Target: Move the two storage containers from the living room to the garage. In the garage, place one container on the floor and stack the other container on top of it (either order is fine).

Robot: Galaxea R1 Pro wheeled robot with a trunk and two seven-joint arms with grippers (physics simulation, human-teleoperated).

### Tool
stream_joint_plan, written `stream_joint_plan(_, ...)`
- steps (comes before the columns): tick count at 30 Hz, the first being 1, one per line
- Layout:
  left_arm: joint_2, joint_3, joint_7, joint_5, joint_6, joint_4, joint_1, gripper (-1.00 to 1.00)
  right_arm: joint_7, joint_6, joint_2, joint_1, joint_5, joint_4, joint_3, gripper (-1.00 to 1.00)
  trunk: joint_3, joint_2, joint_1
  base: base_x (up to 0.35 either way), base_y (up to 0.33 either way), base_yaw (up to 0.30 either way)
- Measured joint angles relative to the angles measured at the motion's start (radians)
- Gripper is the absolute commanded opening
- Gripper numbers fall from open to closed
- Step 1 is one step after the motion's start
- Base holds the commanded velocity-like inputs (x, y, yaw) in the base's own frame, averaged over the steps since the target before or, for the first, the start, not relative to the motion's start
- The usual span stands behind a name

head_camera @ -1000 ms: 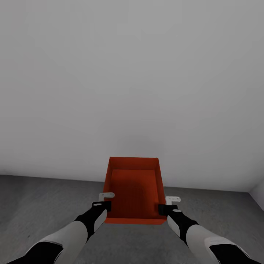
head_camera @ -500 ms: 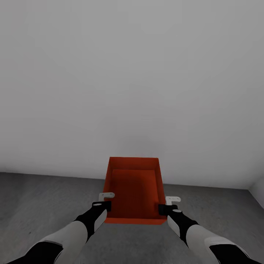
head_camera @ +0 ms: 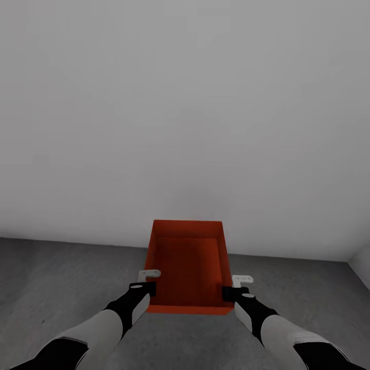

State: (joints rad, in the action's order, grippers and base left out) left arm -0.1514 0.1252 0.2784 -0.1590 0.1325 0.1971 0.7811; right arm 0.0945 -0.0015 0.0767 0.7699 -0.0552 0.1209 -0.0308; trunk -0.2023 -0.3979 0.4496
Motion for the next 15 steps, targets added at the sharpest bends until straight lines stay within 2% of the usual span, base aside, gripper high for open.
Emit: stream_joint_plan(15,0.0,0.0,0.0,-0.001,0.0,0.0,0.0,-1.0,0.0,0.0,0.0,0.0,0.0,0.0,0.0,-1.0,-0.024,0.0,0.0,0.0,0.0,0.0)
